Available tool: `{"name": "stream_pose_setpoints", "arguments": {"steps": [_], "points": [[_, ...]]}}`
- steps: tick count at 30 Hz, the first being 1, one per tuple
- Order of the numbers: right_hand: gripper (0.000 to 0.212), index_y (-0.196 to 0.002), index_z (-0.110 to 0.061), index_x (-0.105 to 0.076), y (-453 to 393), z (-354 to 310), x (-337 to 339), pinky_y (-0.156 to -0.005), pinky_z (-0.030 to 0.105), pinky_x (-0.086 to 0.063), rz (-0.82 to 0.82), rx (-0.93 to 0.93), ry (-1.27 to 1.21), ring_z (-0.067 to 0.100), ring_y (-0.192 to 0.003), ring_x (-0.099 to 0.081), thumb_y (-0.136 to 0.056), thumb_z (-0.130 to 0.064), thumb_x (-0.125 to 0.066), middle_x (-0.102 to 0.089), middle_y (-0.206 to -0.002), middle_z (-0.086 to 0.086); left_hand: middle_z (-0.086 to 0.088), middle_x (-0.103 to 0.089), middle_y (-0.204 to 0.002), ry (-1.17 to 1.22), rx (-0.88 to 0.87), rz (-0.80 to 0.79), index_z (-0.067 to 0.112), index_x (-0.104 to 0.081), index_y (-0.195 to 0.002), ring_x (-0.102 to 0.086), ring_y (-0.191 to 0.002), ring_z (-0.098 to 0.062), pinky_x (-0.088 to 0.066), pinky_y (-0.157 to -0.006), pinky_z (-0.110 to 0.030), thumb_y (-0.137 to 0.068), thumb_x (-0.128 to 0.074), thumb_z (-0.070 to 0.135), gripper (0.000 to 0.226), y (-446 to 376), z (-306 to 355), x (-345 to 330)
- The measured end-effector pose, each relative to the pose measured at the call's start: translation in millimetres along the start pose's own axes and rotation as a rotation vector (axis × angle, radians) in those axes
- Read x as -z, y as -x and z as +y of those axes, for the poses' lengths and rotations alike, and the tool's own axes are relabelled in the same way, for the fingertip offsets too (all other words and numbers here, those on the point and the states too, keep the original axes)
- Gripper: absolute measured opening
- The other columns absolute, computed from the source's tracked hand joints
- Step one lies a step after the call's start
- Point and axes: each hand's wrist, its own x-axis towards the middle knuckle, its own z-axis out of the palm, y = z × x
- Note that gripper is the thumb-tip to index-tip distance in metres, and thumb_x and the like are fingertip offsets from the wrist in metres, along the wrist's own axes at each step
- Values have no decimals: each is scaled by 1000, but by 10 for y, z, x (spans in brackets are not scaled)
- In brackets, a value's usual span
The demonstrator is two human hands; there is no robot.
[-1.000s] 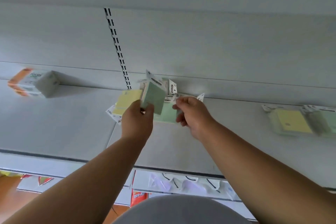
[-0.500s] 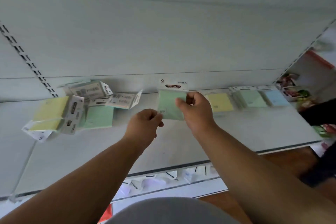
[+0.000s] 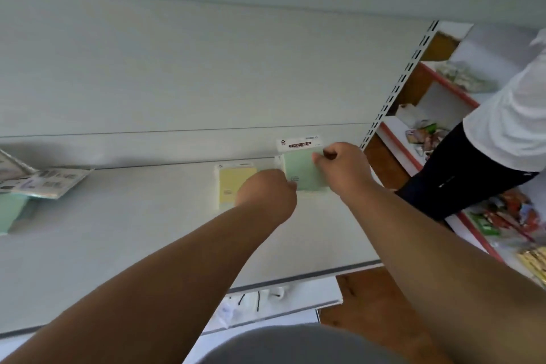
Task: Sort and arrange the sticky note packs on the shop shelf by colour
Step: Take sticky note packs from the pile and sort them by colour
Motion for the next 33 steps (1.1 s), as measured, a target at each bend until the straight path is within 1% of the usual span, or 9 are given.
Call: {"name": "stream_pose_setpoints", "arguments": {"steps": [3, 6, 9, 12, 14, 19, 22, 26, 33], "points": [[34, -62, -16, -53, -216, 179, 14, -54, 29, -34, -109, 26, 116, 26, -69, -54, -88, -36, -61, -52, -62, 0, -8, -66, -109, -87, 65, 10, 15, -62, -102, -62, -101, -29, -40, -71, -30, -98, -43, 38, 30, -142, 244, -102], [29, -70, -16, -54, -327, 314, -60, -58, 28, -34, -165, 37, 159, 27, -74, -55, -88, -39, -60, -57, -71, 2, -7, -66, -112, -164, 121, 32, 15, -62, -108, -62, -105, -29, -40, -72, -30, -97, -48, 38, 29, -184, 360, -188], [35, -65, -20, -44, -338, 375, -142, -50, 28, -28, -179, 59, 158, 26, -71, -52, -85, -42, -61, -48, -64, -1, -6, -66, -108, -222, 144, 82, 16, -62, -106, -63, -101, -28, -40, -68, -30, -96, -49, 37, 26, -172, 377, -243], [31, -89, -15, -59, -344, 381, -182, -65, 30, -42, -156, 72, 156, 28, -86, -60, -84, -45, -63, -63, -86, 4, -6, -65, -104, -237, 133, 147, 16, -60, -106, -64, -95, -29, -39, -64, -31, -97, -46, 39, 28, -114, 326, -282], [33, -97, -14, -58, -326, 365, -166, -69, 32, -43, -123, 84, 164, 28, -91, -61, -83, -44, -64, -65, -94, 5, -6, -63, -103, -217, 141, 178, 16, -57, -105, -64, -93, -30, -39, -62, -33, -97, -45, 42, 29, -88, 288, -300], [23, -85, -16, -55, -138, 187, -135, -62, 30, -39, -70, 175, 95, 25, -79, -58, -88, -38, -57, -60, -80, 0, -2, -63, -90, -151, 120, 225, 19, -48, -87, -62, -82, -27, -43, -61, -31, -96, -43, 45, 28, 67, 142, -189], [20, -82, -19, -57, 79, -61, -238, -64, 30, -42, -139, 220, 43, 22, -77, -57, -87, -38, -56, -63, -79, -2, 1, -59, -83, -144, 119, 237, 20, -51, -88, -60, -79, -25, -45, -63, -31, -95, -42, 44, 26, 276, -92, -84], [19, -79, -21, -55, 389, -526, -502, -60, 29, -41, -218, 280, -28, 21, -74, -57, -87, -38, -56, -61, -76, -5, 7, -53, -72, -109, 165, 220, 24, -49, -78, -54, -70, -19, -41, -59, -27, -91, -47, 42, 22, 525, -572, 59], [21, -76, -21, -56, 1005, -1652, -1215, -61, 28, -45, -315, 416, -113, 15, -71, -56, -88, -38, -57, -60, -73, -7, 8, -52, -73, -69, 267, 241, 26, -47, -76, -50, -71, -17, -37, -59, -27, -89, -52, 42, 21, 906, -1796, 539]]}}
